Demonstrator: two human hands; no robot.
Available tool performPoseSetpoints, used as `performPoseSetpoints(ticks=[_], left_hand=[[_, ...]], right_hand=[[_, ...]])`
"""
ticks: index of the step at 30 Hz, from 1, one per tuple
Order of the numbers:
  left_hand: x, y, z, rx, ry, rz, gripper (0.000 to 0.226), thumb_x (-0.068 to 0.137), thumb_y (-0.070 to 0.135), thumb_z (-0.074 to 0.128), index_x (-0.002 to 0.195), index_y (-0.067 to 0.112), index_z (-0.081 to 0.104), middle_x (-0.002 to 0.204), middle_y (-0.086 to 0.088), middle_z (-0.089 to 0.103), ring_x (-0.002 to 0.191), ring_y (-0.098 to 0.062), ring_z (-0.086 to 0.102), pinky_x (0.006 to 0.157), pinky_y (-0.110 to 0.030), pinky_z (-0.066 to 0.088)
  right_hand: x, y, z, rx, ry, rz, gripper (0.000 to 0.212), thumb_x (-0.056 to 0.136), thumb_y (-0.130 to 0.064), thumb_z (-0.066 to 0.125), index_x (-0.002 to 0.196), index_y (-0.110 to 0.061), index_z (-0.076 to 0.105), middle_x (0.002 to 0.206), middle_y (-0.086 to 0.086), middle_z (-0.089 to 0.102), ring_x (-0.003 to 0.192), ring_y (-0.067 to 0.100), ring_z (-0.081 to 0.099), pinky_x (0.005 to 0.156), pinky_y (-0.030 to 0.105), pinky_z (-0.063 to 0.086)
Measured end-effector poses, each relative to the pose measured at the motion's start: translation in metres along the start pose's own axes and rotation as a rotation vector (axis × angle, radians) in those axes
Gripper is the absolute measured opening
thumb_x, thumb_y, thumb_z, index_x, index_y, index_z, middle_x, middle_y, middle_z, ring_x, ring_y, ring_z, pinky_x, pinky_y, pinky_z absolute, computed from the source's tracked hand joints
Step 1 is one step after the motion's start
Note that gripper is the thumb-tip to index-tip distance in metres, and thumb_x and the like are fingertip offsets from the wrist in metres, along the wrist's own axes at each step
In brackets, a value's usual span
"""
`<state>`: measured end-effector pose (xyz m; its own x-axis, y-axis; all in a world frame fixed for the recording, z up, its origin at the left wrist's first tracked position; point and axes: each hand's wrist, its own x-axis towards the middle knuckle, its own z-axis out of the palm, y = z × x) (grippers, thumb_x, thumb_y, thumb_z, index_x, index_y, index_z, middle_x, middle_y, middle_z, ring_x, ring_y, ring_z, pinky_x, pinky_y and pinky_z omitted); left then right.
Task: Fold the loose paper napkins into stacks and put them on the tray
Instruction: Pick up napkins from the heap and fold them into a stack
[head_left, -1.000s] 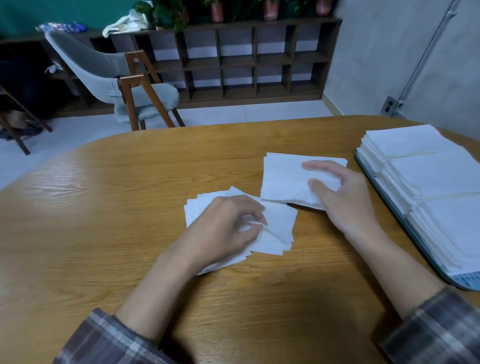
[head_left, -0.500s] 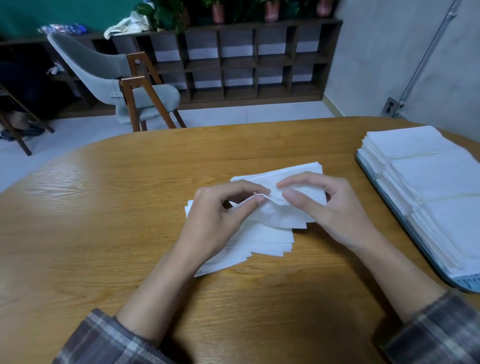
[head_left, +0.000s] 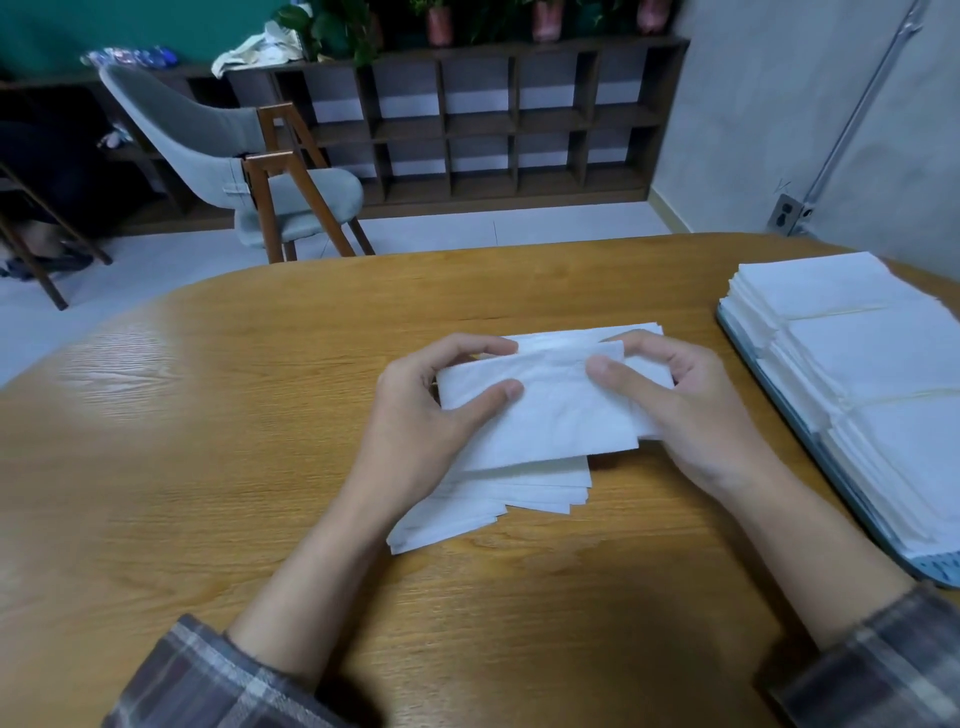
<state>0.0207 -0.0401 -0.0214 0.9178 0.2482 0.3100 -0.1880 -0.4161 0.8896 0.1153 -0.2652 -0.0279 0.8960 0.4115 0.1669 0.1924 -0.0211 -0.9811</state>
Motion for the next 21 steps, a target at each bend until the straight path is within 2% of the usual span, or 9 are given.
performPoseSetpoints(ticks=[2, 5, 8, 10, 12, 14, 16, 18, 21], left_hand=[[0.001, 0.0, 0.0, -0.053, 0.016, -0.033, 0.024, 0.088, 0.02, 0.086, 0.109, 0.028, 0.078, 0.097, 0.013, 0.076, 0.081, -0.005, 0.067, 0.067, -0.018, 0.051], [0.001, 0.002, 0.003, -0.135, 0.016, -0.067, 0.023, 0.087, 0.01, 0.085, 0.108, 0.015, 0.076, 0.074, 0.014, 0.07, 0.06, 0.0, 0.059, 0.054, -0.013, 0.044], [-0.001, 0.007, 0.009, -0.125, 0.02, -0.108, 0.023, 0.089, 0.005, 0.081, 0.111, 0.006, 0.073, 0.049, 0.021, 0.053, 0.043, 0.003, 0.047, 0.046, -0.006, 0.033], [-0.001, 0.008, 0.01, -0.122, 0.044, -0.132, 0.022, 0.089, 0.01, 0.083, 0.11, 0.012, 0.074, 0.044, 0.021, 0.041, 0.041, -0.002, 0.038, 0.045, -0.009, 0.027], [0.0, 0.003, 0.008, -0.085, 0.065, -0.141, 0.022, 0.088, 0.022, 0.086, 0.107, 0.025, 0.077, 0.049, 0.018, 0.031, 0.047, -0.007, 0.028, 0.048, -0.016, 0.023], [0.0, 0.0, 0.007, -0.056, 0.069, -0.125, 0.019, 0.089, 0.021, 0.085, 0.106, 0.025, 0.076, 0.054, 0.021, 0.044, 0.046, -0.004, 0.032, 0.048, -0.014, 0.025], [-0.001, 0.001, 0.008, -0.008, 0.047, -0.063, 0.014, 0.091, 0.012, 0.082, 0.102, 0.018, 0.077, 0.077, 0.024, 0.068, 0.048, 0.008, 0.046, 0.052, -0.007, 0.033], [-0.002, 0.003, 0.009, 0.004, 0.012, -0.049, 0.008, 0.093, 0.007, 0.079, 0.099, 0.012, 0.08, 0.089, 0.017, 0.076, 0.05, 0.017, 0.05, 0.054, -0.002, 0.036], [-0.003, 0.003, 0.01, -0.02, -0.025, -0.07, 0.008, 0.096, 0.004, 0.075, 0.1, 0.005, 0.081, 0.063, 0.025, 0.067, 0.045, 0.018, 0.049, 0.05, 0.002, 0.033]], right_hand=[[-0.001, 0.0, 0.002, 0.043, -0.066, 0.051, 0.025, 0.093, -0.024, 0.076, 0.114, -0.01, 0.076, 0.115, 0.007, 0.079, 0.109, 0.027, 0.075, 0.101, 0.044, 0.057], [-0.002, 0.0, 0.007, 0.133, -0.125, 0.076, 0.036, 0.088, -0.023, 0.077, 0.124, -0.018, 0.073, 0.115, 0.004, 0.078, 0.108, 0.023, 0.074, 0.086, 0.031, 0.058], [-0.003, 0.001, 0.011, 0.149, -0.132, 0.064, 0.047, 0.086, -0.022, 0.079, 0.131, -0.029, 0.068, 0.115, 0.009, 0.075, 0.105, 0.022, 0.072, 0.086, 0.035, 0.057], [-0.002, 0.001, 0.011, 0.148, -0.131, 0.057, 0.052, 0.087, -0.021, 0.079, 0.135, -0.035, 0.064, 0.112, 0.007, 0.074, 0.105, 0.022, 0.072, 0.086, 0.036, 0.058], [-0.002, 0.001, 0.01, 0.159, -0.133, 0.061, 0.059, 0.086, -0.021, 0.08, 0.137, -0.041, 0.061, 0.111, 0.005, 0.074, 0.107, 0.023, 0.072, 0.087, 0.036, 0.058], [-0.001, 0.002, 0.009, 0.153, -0.132, 0.061, 0.062, 0.084, -0.021, 0.081, 0.138, -0.043, 0.059, 0.109, 0.003, 0.075, 0.106, 0.022, 0.073, 0.088, 0.035, 0.058], [-0.002, 0.002, 0.009, 0.134, -0.132, 0.05, 0.062, 0.086, -0.018, 0.08, 0.138, -0.044, 0.059, 0.105, 0.001, 0.074, 0.102, 0.021, 0.072, 0.087, 0.037, 0.057], [-0.002, 0.002, 0.01, 0.103, -0.13, 0.038, 0.062, 0.089, -0.013, 0.08, 0.138, -0.045, 0.06, 0.113, 0.002, 0.071, 0.106, 0.026, 0.07, 0.092, 0.043, 0.058], [-0.002, 0.004, 0.01, 0.063, -0.143, 0.03, 0.063, 0.091, -0.014, 0.082, 0.139, -0.048, 0.058, 0.132, 0.003, 0.065, 0.121, 0.032, 0.064, 0.106, 0.054, 0.053]])
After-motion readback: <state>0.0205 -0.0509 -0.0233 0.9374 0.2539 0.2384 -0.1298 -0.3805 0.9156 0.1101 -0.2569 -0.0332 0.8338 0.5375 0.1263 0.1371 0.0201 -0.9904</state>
